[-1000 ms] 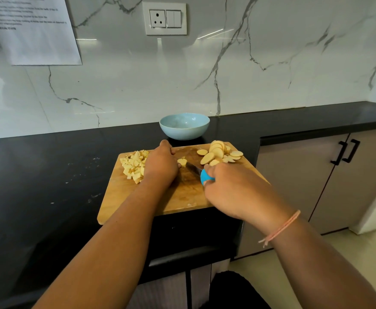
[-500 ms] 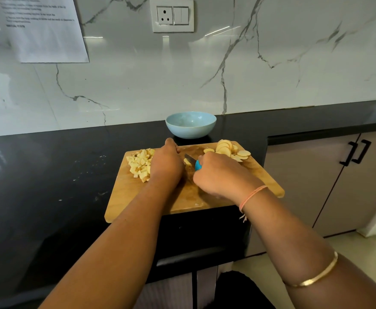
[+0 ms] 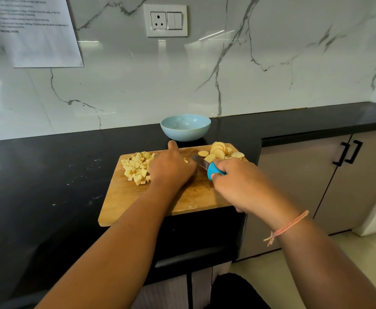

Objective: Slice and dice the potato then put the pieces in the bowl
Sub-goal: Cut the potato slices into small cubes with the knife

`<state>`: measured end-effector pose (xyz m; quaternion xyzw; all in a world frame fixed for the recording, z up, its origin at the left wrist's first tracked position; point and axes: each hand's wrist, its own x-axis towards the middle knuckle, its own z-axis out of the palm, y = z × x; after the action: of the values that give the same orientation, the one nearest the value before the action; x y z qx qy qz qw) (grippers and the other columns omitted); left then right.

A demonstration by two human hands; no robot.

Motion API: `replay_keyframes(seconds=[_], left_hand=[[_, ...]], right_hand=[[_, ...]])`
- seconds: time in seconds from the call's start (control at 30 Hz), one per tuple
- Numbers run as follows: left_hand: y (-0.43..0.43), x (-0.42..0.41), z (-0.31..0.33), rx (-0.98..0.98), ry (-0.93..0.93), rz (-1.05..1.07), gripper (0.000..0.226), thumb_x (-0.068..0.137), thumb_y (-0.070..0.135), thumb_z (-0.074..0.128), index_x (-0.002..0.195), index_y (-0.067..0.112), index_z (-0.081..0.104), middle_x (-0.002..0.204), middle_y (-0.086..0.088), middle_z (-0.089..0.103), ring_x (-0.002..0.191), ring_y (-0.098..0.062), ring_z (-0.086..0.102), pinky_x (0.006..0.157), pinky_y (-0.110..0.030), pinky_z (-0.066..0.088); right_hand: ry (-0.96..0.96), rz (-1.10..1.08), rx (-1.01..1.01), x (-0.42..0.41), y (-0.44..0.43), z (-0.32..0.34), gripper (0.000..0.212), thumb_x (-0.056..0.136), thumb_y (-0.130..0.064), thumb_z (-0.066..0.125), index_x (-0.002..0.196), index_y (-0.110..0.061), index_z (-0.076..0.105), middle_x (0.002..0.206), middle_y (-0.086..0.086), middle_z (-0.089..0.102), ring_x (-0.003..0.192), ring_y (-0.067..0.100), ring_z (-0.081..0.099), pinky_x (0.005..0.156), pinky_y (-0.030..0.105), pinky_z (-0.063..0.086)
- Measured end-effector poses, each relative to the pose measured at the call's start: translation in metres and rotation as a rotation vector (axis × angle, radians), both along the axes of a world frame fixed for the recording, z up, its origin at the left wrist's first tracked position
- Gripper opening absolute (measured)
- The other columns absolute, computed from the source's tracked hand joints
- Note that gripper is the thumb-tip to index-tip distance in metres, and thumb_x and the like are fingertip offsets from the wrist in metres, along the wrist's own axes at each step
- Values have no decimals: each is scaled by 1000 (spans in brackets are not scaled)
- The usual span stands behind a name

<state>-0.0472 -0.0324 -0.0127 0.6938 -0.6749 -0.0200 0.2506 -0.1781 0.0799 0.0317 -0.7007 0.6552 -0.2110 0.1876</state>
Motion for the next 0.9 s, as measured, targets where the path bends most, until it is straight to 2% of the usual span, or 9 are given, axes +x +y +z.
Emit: replay_keyframes(seconds=[0.03, 0.1, 0.27, 0.33, 0.43, 0.6, 0.73, 0.83, 0.9], left_hand=[[-1, -1, -1, -18, -75, 12, 54, 85, 58, 55, 117, 17, 41, 98, -3, 62, 92, -22, 61, 77, -36, 55], [-4, -2, -2, -21, -98, 16, 55, 85, 54, 59, 119, 16, 40, 102, -4, 62, 94, -22, 61, 77, -34, 55], [-8, 2, -1, 4, 67, -30, 42, 88, 27, 63, 121, 15, 39, 93, -2, 58, 81, -16, 57, 68, -27, 52], [-9, 6, -1, 33, 136, -76, 39, 87, 22, 64, 118, 16, 40, 95, -3, 59, 82, -15, 58, 70, -27, 53], [-11, 12, 1, 83, 209, -117, 38, 86, 17, 66, 115, 18, 40, 99, -4, 60, 85, -15, 59, 71, -26, 53], [-10, 15, 2, 99, 247, -131, 40, 84, 9, 66, 113, 19, 41, 100, -3, 60, 84, -13, 58, 65, -20, 50], [-10, 13, 1, 98, 274, -118, 41, 85, 8, 65, 117, 17, 42, 101, -2, 60, 82, -12, 56, 57, -16, 45], [-10, 11, 1, 92, 292, -105, 40, 85, 7, 63, 117, 16, 42, 100, -3, 62, 79, -12, 55, 53, -16, 40], [-10, 11, 1, 83, 297, -89, 39, 84, 6, 63, 116, 16, 42, 99, -4, 63, 77, -12, 55, 51, -17, 38]], right_hand=[[-3, -6, -9, -1, -1, 0, 41, 97, -24, 41, 138, -25, 44, 83, -4, 50, 62, 10, 45, 57, 25, 42], [-1, -15, -27, -4, -4, -1, 43, 98, -25, 41, 140, -26, 42, 81, -6, 48, 63, 9, 45, 58, 24, 44], [-24, -15, -22, -5, -12, -5, 49, 98, -26, 40, 146, -28, 33, 85, -6, 47, 65, 10, 45, 59, 23, 44], [-20, -12, -12, -3, -15, -6, 48, 99, -27, 39, 147, -27, 33, 96, -3, 50, 67, 10, 46, 64, 26, 46], [4, 3, -12, 3, -20, -9, 48, 100, -28, 38, 147, -28, 32, 104, -3, 51, 74, 12, 49, 62, 24, 45], [72, -2, 0, 13, -29, -17, 49, 100, -31, 38, 148, -28, 28, 118, -1, 57, 99, 16, 56, 83, 28, 52], [95, 11, 9, 21, -38, -18, 51, 99, -30, 39, 148, -28, 29, 117, 0, 59, 93, 17, 59, 73, 28, 50], [99, 10, 51, 27, -41, -17, 53, 96, -28, 41, 148, -27, 29, 113, 3, 59, 99, 21, 60, 80, 31, 51], [103, 5, 62, 30, -41, -14, 50, 94, -27, 44, 143, -23, 37, 99, 0, 57, 94, 19, 59, 84, 33, 53]])
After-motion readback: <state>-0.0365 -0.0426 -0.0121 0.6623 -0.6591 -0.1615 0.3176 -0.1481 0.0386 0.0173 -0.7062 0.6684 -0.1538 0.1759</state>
